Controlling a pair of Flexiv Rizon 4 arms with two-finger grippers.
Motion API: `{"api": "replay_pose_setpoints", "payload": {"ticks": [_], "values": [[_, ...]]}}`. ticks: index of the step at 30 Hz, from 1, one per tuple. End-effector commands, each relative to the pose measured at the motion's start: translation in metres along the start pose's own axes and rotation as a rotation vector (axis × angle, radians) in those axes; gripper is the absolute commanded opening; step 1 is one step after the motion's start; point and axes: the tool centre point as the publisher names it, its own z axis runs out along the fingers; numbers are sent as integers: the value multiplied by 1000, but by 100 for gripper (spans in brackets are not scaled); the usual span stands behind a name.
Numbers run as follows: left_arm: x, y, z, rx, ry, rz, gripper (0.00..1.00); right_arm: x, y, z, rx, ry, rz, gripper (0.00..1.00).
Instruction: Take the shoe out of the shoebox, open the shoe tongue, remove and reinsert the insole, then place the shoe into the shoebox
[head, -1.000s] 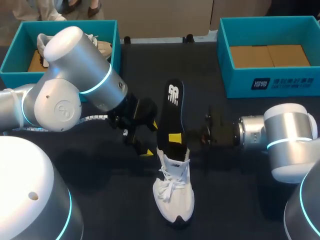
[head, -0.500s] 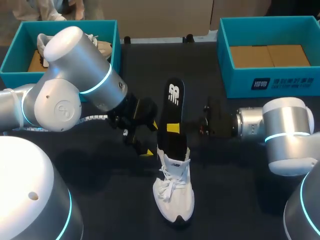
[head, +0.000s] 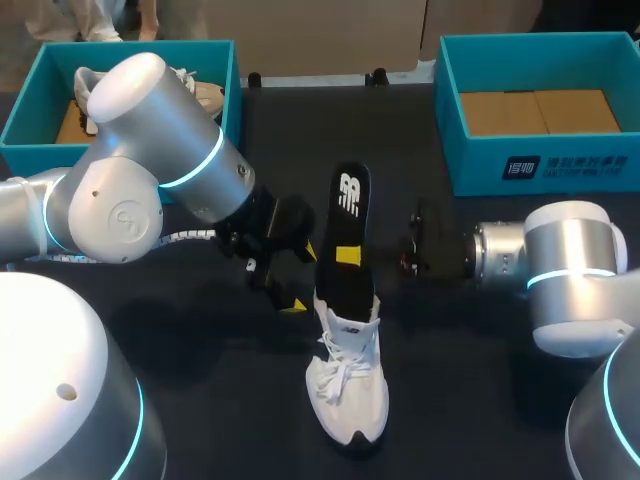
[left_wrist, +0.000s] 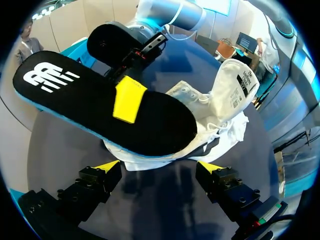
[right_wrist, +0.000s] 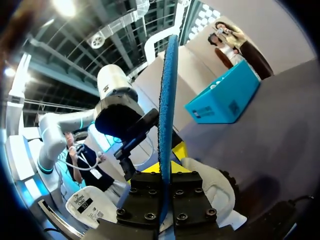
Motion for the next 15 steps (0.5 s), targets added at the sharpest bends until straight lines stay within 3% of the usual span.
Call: {"api": "replay_pose_setpoints", "payload": {"ticks": [1,15], "values": [[0,0,1,1,1,1,100,3,-12,1,16,-2,8,0],[0,0,1,1,1,1,100,12,-51,0,18,11,59,0]]}}
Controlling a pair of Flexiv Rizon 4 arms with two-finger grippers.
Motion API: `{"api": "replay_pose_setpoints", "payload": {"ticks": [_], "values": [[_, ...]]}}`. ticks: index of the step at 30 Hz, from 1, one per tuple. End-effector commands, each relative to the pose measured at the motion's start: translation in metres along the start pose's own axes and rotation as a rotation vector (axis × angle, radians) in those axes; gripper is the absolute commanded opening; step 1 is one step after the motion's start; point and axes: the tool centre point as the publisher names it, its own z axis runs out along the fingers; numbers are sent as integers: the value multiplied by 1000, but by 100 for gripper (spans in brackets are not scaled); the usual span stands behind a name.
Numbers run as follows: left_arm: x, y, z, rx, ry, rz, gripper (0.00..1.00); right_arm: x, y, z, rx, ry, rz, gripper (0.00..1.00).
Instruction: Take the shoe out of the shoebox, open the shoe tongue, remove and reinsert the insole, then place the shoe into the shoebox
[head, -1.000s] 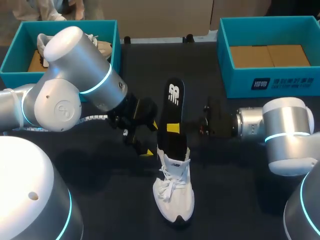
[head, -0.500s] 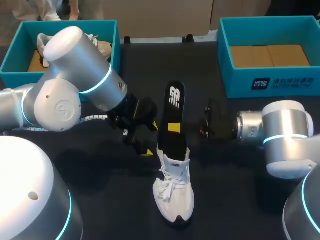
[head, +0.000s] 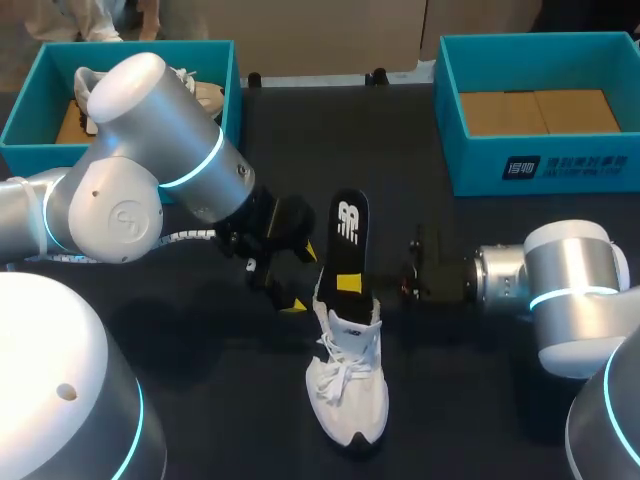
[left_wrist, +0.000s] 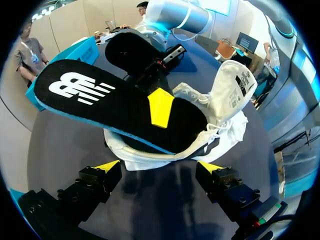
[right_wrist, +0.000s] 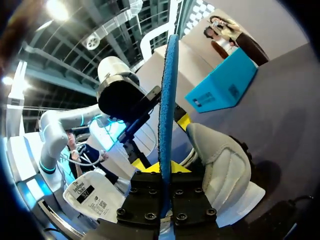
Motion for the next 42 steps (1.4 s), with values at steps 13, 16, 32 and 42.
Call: {"api": "replay_pose_setpoints", "payload": {"ticks": [13,16,32,42], "values": [[0,0,1,1,1,1,100,11,-9,6,-9,11,-24,41],[0,0,1,1,1,1,100,13,-4,7,-6,12,-40,41],[0,0,1,1,1,1,100,10,23,8,-28,43,-90,37],[0,0,1,1,1,1,100,-3,34,6,-73,48,-72,0]]}}
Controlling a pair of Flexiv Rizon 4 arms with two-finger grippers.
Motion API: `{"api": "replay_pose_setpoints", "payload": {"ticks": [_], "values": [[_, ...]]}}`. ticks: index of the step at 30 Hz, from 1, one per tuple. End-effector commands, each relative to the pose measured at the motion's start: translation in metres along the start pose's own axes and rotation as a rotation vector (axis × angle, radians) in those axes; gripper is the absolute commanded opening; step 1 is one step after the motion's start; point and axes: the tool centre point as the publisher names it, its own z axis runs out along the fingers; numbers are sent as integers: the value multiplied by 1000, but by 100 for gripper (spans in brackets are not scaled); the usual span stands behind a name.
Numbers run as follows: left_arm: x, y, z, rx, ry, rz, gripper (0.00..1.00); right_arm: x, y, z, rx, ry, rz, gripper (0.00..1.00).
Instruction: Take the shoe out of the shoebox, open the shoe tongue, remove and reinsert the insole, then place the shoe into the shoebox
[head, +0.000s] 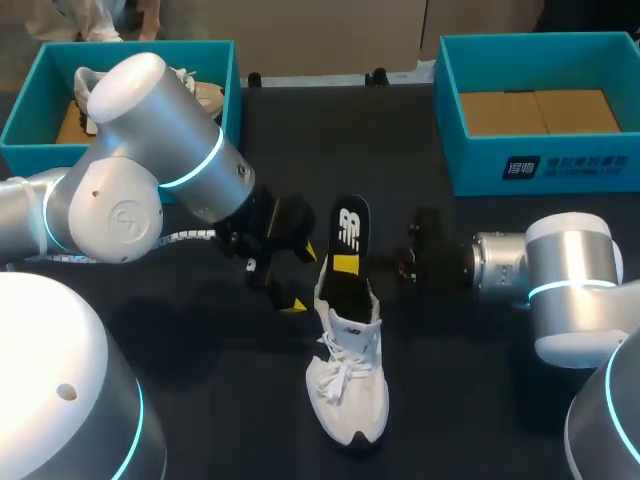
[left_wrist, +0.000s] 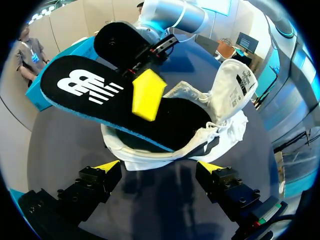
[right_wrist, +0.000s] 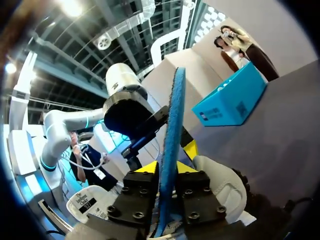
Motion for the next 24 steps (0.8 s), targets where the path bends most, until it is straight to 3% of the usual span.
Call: {"api": "replay_pose_setpoints", "payload": {"ticks": [1,7,16,24], "values": [[0,0,1,1,1,1,100,-6,-5,1,-2,1,14,0],[0,0,1,1,1,1,100,-8,-17,0,7,-10,50,0],[0,0,1,1,1,1,100,-1,-52,-1,37,-63,138,0],[0,0,1,1,1,1,100,4,-63,2,36,-56,157,0]]}}
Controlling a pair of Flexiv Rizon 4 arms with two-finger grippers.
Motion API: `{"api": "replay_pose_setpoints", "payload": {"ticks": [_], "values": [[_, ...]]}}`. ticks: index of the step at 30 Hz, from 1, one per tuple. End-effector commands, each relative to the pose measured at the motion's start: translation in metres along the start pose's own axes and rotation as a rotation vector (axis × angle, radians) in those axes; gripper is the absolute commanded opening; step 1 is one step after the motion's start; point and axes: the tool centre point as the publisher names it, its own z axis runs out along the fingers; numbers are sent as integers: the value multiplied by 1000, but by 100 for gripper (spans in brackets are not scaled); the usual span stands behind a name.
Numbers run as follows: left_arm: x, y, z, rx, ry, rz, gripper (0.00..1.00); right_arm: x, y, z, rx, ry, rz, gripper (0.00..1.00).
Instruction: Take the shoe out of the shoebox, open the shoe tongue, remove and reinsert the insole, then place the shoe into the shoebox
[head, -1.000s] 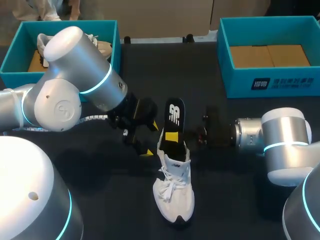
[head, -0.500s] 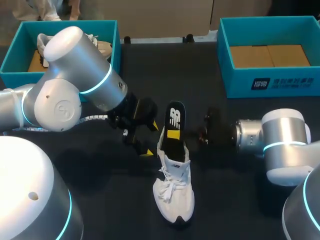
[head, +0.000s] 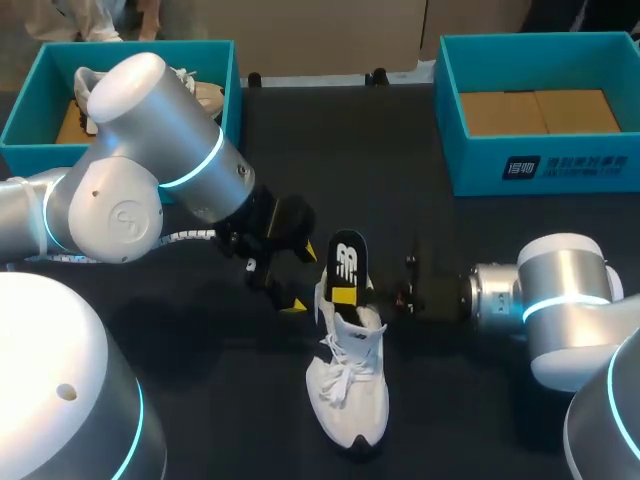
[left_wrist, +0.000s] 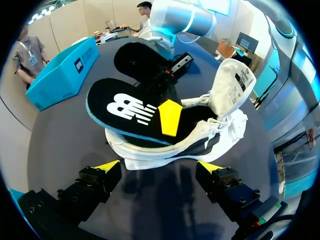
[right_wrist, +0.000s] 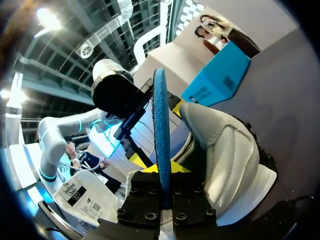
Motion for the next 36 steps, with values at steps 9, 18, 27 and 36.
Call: {"api": "replay_pose_setpoints", "payload": {"ticks": [9,18,27,36], "values": [[0,0,1,1,1,1,100,15,9,6,6,10,-82,43],[0,0,1,1,1,1,100,14,27,5,-1,18,-120,38],[0,0,1,1,1,1,100,9,42,2,-38,27,-132,13],[0,0,1,1,1,1,100,-9,41,-1,-60,19,-44,0]]}}
